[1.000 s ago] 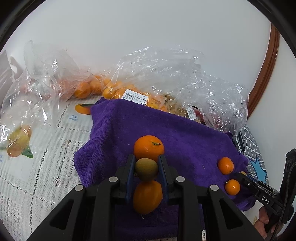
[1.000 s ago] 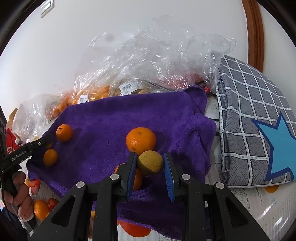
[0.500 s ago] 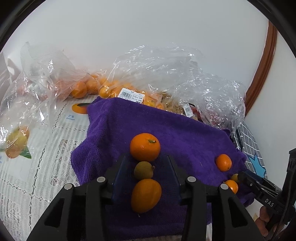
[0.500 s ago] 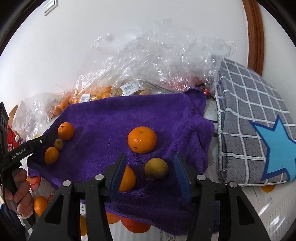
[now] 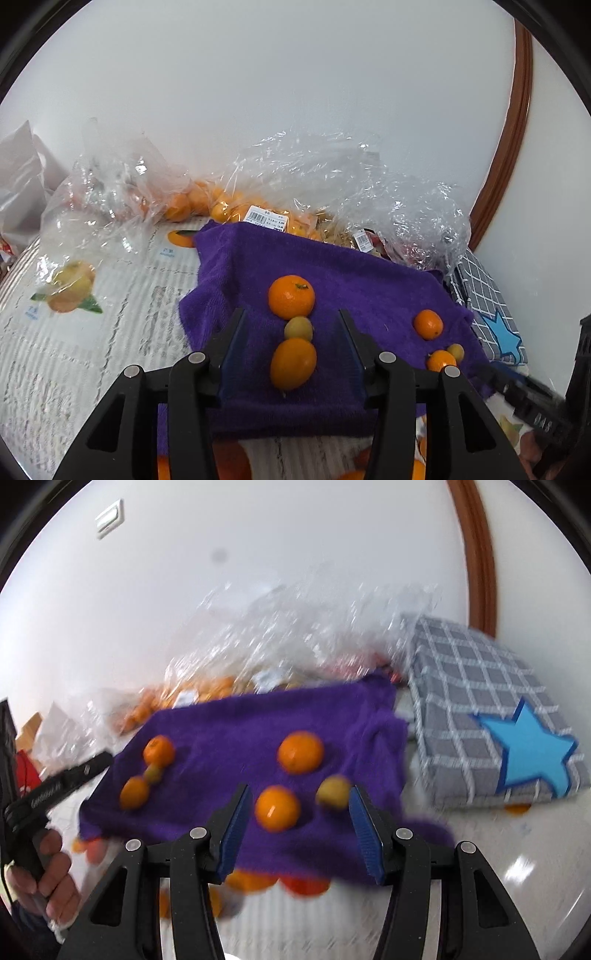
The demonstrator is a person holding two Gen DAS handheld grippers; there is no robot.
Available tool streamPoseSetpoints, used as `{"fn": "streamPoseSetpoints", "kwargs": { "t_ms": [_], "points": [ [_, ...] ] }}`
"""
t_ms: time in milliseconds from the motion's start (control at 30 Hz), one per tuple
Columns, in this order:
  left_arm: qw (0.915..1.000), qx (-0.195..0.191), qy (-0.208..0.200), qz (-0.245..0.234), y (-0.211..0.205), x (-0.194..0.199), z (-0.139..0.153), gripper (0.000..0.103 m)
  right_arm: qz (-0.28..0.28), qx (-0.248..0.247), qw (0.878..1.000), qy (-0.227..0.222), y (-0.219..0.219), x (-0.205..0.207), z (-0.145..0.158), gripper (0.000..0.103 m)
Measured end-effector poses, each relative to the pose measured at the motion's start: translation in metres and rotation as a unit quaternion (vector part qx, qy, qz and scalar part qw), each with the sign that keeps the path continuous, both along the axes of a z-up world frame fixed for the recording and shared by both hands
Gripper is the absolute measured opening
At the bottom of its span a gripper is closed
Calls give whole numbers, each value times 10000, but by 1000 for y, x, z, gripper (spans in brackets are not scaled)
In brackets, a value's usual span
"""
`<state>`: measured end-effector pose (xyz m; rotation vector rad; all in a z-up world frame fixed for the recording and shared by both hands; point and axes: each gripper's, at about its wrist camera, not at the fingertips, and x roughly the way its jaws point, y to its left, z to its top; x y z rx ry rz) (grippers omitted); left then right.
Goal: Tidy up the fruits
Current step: 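Pull both open tools back from the towel toward the fruit pile, then grasp an orange with the right tool while the left tool grasps another orange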
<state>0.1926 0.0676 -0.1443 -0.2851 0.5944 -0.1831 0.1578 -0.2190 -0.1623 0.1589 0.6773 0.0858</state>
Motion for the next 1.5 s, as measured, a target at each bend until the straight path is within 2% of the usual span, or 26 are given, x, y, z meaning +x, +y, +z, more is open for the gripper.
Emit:
{"fn": "streamPoseSetpoints", "kwargs": {
  "t_ms": [133,233,433,600,667,767,900,1000,1067,1167,1500],
  "points": [
    [9999,-92,12,-50,7,-20,1,48,493,146,9984,215,15,-21,-8,55],
    [10000,-24,44,-66,9,-33,0,49,844,219,9953,433,31,-29,-15,55],
    [9997,-112,206,-93,22,-57,-4,50,950,172,9931,672,53,-29,-25,54],
    [9992,-124,324,-202,21,-59,-7,50,935,-77,9906,994,64,-16,-38,44],
    [9988,-71,367,-305,16,-59,-9,50,1013,-117,9894,1032,67,-16,-40,34],
    [9975,-27,426,-556,8,-61,-11,50,854,-278,9921,879,62,-23,-36,34],
    [9927,-150,607,-1036,-3,-65,-15,50,465,-429,9960,637,34,-36,-30,34],
    [9881,-193,719,-1346,-12,-69,-19,50,237,-627,9953,695,15,-40,-31,34],
    [9852,-140,794,-1511,-19,-71,-21,50,194,-524,9951,811,7,-40,-34,34],
    [9829,49,875,-1621,-28,-73,-25,50,190,-453,9952,844,3,-40,-36,35],
    [9786,531,1188,-1595,-43,-66,-36,50,281,-906,9904,1004,19,-38,-41,35]
  ]
}}
